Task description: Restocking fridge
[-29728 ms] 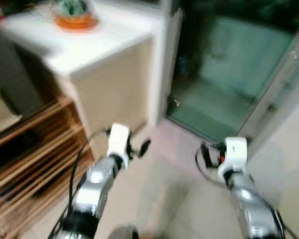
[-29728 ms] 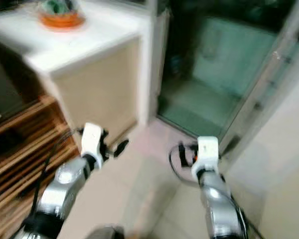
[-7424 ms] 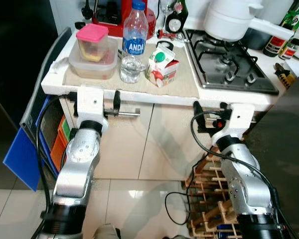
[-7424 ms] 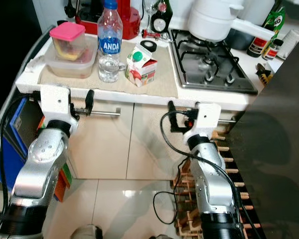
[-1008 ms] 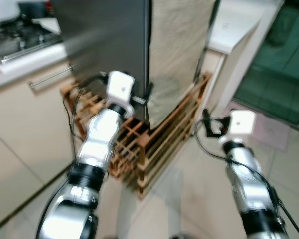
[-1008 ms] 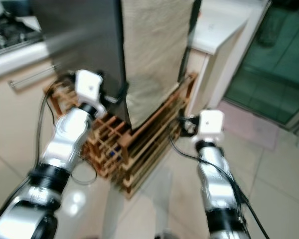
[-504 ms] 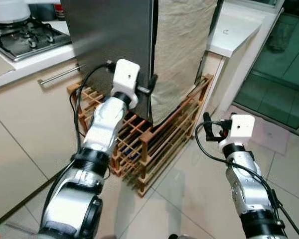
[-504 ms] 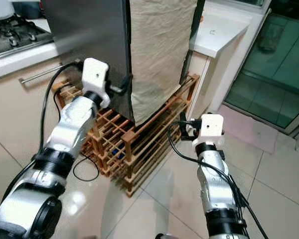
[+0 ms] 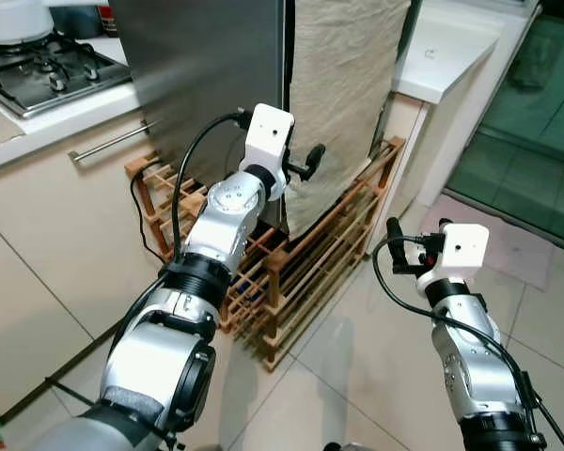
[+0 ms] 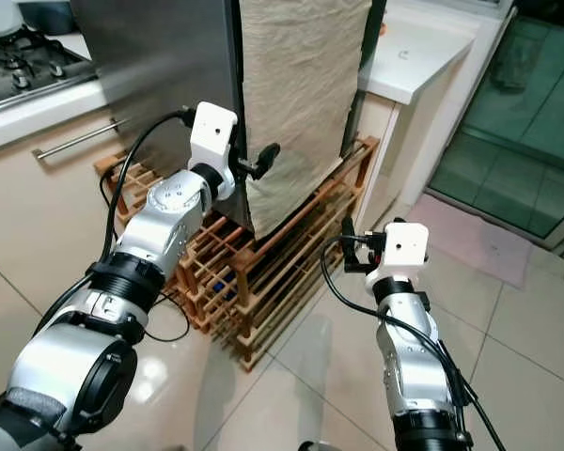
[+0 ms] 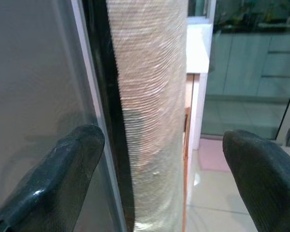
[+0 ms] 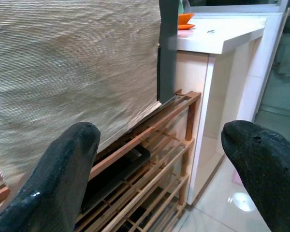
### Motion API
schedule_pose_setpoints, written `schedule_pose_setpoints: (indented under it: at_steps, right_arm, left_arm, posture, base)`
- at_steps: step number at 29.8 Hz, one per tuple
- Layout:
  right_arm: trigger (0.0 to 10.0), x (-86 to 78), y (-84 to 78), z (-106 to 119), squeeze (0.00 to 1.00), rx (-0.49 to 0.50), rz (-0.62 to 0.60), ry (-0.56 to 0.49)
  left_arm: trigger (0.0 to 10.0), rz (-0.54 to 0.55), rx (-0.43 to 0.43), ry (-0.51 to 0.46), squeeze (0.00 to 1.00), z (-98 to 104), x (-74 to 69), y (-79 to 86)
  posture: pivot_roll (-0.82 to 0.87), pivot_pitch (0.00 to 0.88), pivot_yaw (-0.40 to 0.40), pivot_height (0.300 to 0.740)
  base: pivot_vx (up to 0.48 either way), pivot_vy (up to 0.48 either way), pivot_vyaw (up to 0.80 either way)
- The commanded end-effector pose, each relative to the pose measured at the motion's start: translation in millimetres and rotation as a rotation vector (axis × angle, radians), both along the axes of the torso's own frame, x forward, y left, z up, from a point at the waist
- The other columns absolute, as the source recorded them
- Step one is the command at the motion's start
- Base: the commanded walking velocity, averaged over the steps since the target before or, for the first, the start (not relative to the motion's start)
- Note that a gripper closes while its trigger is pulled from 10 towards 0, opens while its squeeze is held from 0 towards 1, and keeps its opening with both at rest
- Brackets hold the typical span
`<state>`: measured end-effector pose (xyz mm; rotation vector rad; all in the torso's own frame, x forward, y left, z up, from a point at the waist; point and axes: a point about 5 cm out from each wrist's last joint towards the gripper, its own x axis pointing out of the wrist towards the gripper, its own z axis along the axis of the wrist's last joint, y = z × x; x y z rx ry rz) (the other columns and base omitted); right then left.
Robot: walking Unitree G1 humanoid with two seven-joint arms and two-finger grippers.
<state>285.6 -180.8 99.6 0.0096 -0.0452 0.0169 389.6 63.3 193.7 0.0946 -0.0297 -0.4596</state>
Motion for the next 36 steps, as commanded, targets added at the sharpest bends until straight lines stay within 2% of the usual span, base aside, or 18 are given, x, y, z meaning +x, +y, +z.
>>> schedule_pose_setpoints:
  at_steps: [1,13,19,26,36]
  right_arm:
    - [10.0,-2.8,-0.2,1,0.0,0.008,0.0,0.008]
    - [10.0,-9.1,-1.4,0,0.0,-0.002,0.007,0.025]
    - [10.0,-10.1,-0.7,0,0.0,-0.005,0.012,0.029]
    - [10.0,-10.4,-1.8,0,0.0,-0.006,0.009,0.033]
    - [10.0,-12.2,-0.6,1,0.0,-0.007,0.008,0.033]
  left_arm:
    - [10.0,0.0,-0.006,-0.006,0.0,5,2.0,-3.0]
    - [10.0,0.028,-0.024,0.005,0.0,10,7.4,-8.1]
    - [10.0,0.003,-0.067,0.008,0.0,14,7.2,-16.0]
    - [10.0,-0.011,-0.068,0.012,0.0,15,7.2,-23.4]
    - [10.0,-0.05,-0.035,0.05,0.0,5,2.3,-50.0]
  posture:
    - [0.02,0.004,0.002,0.74]
    - [0.0,0.024,-0.01,0.74]
    - [0.0,0.026,-0.011,0.74]
    - [-0.01,0.023,-0.004,0.74]
    - [-0.03,0.021,0.004,0.74]
  base:
    - [0.0,0.0,0.0]
    - [0.0,0.0,0.0]
    - [0.0,0.0,0.0]
    - [0.0,0.0,0.0]
    - [0.0,0.0,0.0]
